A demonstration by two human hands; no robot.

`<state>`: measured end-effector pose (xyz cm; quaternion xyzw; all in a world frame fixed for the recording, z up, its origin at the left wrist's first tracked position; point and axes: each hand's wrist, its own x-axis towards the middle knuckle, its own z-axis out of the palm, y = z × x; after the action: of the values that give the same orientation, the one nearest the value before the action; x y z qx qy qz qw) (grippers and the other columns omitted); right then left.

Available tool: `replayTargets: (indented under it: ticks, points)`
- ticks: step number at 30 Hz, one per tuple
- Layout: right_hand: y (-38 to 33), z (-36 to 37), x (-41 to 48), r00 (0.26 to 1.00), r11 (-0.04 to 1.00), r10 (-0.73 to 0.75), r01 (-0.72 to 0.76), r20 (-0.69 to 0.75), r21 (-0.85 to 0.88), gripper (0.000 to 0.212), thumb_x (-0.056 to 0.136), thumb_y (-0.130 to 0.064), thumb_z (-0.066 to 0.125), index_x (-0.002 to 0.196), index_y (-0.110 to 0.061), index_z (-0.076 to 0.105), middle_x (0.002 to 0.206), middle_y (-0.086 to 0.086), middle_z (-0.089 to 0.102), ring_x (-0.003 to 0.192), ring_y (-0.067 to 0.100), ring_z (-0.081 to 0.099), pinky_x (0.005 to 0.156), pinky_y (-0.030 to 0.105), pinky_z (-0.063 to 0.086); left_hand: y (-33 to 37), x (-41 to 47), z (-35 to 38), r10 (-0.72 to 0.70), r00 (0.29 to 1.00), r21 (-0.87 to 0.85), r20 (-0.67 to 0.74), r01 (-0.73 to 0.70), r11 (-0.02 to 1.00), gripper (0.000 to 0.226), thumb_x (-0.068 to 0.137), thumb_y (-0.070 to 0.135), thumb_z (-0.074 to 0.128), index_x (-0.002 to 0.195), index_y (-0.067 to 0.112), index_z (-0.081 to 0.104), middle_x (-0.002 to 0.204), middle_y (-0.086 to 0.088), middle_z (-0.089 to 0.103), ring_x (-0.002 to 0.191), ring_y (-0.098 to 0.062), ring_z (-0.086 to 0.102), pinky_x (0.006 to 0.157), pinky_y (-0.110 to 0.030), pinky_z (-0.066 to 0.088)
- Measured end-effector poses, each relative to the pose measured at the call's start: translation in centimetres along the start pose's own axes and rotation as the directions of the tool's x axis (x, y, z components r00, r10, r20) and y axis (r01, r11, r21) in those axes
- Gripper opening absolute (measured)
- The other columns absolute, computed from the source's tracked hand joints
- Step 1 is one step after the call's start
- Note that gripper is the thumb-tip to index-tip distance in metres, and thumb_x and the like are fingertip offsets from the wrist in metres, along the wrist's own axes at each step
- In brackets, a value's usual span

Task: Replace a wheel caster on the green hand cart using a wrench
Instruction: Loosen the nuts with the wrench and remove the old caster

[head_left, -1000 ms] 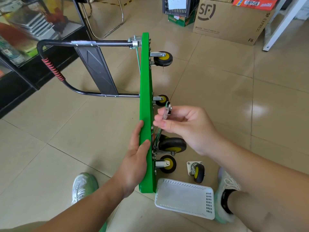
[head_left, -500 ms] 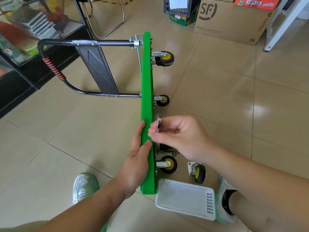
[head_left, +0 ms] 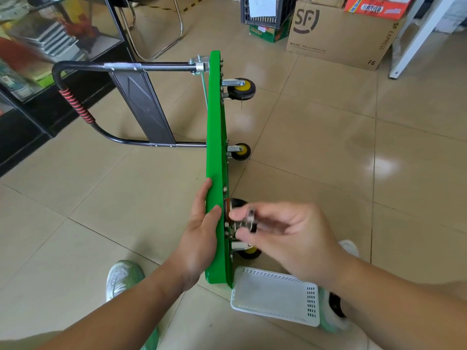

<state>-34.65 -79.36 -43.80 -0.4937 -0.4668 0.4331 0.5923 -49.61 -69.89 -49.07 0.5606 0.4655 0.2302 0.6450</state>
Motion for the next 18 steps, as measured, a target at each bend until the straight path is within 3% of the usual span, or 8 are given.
replayTargets:
  ticks: [3,6,10,14,18]
  points:
    - [-1.0,-0.9,2.3,0.998,1.000,0.028,-0.027,-0.047,0.015,0.026,0.080,0.015,0.071,0.092,-0.007,0.078,0.101,0.006,0.078,0.094,0.012,0.073,0.088,0.021,0.056,-0.3,0.1,0.0,0.012,1.000,-0.001,-0.007,-0.012,1.000,0.054,0.111,0.027,0.037,0.143,0.069,0.029,0.148,0.013,0.053,0.133,-0.015,0.055,0.118,-0.047,0.039]
    - [-0.7,-1.3,4.5,0.997,0.997,0.074,-0.074,-0.031,0.016,0.022,0.083,0.012,0.071,0.086,-0.009,0.077,0.107,0.015,0.074,0.096,0.019,0.071,0.091,0.028,0.057,-0.6,0.4,-0.1,0.025,1.000,-0.014,-0.010,-0.026,1.000,0.051,0.107,0.034,0.040,0.139,0.072,0.032,0.151,0.015,0.050,0.136,-0.018,0.053,0.118,-0.050,0.038]
    - [0.3,-1.0,6.8,0.980,0.979,0.195,-0.192,-0.041,0.063,0.029,0.082,0.008,0.075,0.093,-0.018,0.078,0.097,0.005,0.078,0.097,0.018,0.074,0.085,0.027,0.058,-0.7,0.5,-0.2,0.022,1.000,-0.010,-0.009,-0.022,1.000,0.054,0.110,0.028,0.038,0.141,0.072,0.030,0.152,0.016,0.049,0.137,-0.016,0.052,0.119,-0.048,0.038]
    - [0.9,-0.4,8.1,0.951,0.948,0.309,-0.309,0.006,0.073,0.023,0.084,0.007,0.073,0.094,-0.014,0.074,0.086,-0.001,0.078,0.085,0.009,0.074,0.071,0.019,0.057,-0.5,0.5,-0.3,0.002,1.000,-0.021,0.004,-0.002,1.000,0.053,0.095,0.045,0.043,0.133,0.080,0.030,0.154,0.011,0.047,0.140,-0.022,0.050,0.118,-0.051,0.038]
    - [0.9,-0.1,8.3,0.942,0.939,0.336,-0.337,0.019,0.065,0.022,0.085,0.005,0.073,0.094,-0.016,0.074,0.088,0.001,0.078,0.087,0.011,0.074,0.072,0.020,0.057,-0.7,0.6,-0.4,0.001,1.000,-0.013,0.002,-0.001,1.000,0.056,0.091,0.048,0.043,0.135,0.079,0.028,0.155,0.010,0.046,0.141,-0.022,0.049,0.119,-0.051,0.037]
